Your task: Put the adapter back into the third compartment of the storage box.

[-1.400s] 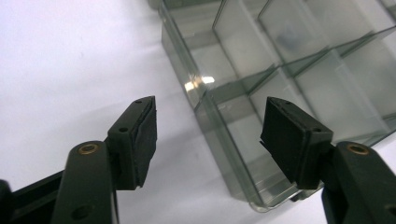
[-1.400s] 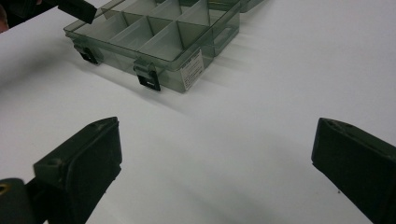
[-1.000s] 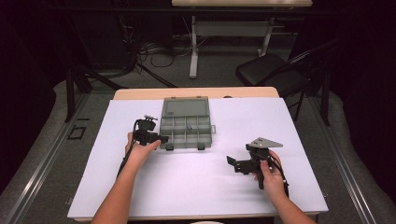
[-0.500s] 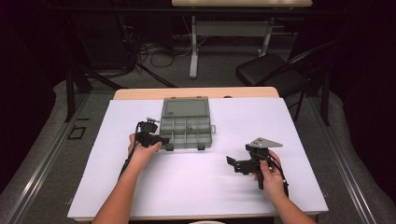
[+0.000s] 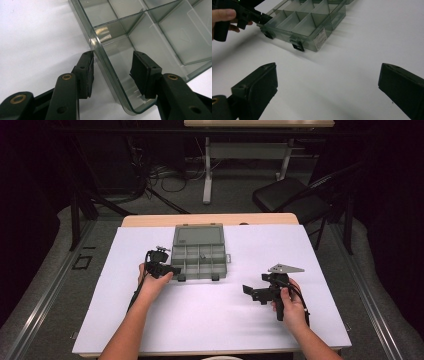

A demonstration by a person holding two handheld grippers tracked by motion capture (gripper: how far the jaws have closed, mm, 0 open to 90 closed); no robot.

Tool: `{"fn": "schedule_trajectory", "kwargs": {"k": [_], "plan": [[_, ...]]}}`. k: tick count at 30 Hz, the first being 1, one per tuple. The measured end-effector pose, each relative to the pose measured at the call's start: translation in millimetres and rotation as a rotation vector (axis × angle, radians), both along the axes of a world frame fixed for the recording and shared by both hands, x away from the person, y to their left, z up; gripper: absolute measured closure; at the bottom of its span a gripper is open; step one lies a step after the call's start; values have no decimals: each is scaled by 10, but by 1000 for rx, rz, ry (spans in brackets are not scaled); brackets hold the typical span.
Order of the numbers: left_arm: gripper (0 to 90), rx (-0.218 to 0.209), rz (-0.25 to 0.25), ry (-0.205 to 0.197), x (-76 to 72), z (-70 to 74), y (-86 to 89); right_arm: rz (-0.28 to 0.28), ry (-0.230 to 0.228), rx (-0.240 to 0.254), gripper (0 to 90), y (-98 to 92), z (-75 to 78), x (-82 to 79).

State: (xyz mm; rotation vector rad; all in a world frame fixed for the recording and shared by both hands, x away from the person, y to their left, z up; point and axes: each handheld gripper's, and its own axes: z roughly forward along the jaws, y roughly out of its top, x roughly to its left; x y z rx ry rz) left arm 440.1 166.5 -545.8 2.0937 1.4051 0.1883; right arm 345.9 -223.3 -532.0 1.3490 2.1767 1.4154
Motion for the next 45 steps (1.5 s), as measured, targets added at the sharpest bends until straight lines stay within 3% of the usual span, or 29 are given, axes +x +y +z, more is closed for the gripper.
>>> {"fn": "schedule_trajectory", "kwargs": {"k": [4, 8, 11, 18, 21, 22, 24, 31, 34, 45], "plan": [[570, 15, 9, -5, 1, -4, -6, -50, 24, 27, 24, -19, 105, 81], [569, 11, 7, -4, 3, -5, 0, -127, 9, -40, 25, 19, 186, 161], [566, 5, 8, -5, 6, -9, 5, -122, 12, -64, 30, 81, 216, 224], [564, 3, 6, -5, 4, -11, 10, -100, 33, -54, 40, 249, 261, 438], [564, 2, 7, -7, 3, -13, 11, -96, 22, -65, 67, 310, 281, 513], [563, 1, 7, -7, 3, -14, 11, -112, -6, -84, 122, 348, 306, 566], [563, 1, 6, -7, 3, -14, 12, -120, -8, -77, 152, 357, 311, 586], [562, -1, 5, -6, 5, -14, 13, -127, 18, -79, 152, 440, 357, 820], [562, 0, 4, -6, 6, -14, 14, -122, 67, -64, 152, 472, 393, 934], [561, -2, 6, -5, 6, -14, 13, -116, 86, -88, 144, 615, 516, 1237]]}}
